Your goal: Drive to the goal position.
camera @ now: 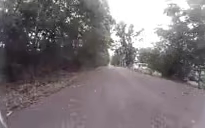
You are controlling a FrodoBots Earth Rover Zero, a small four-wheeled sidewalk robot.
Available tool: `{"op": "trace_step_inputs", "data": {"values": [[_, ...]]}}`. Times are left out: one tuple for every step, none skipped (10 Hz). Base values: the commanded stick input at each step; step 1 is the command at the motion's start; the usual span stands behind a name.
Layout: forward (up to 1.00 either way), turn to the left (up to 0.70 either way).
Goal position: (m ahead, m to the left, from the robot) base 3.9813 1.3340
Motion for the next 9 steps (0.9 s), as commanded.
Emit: {"op": "trace_step_inputs", "data": {"values": [[0.70,0.00],[0.70,0.00],[0.70,0.00],[0.70,0.00],[0.70,0.00],[0.70,0.00],[0.70,0.00],[0.70,0.00],[0.70,0.00]]}}
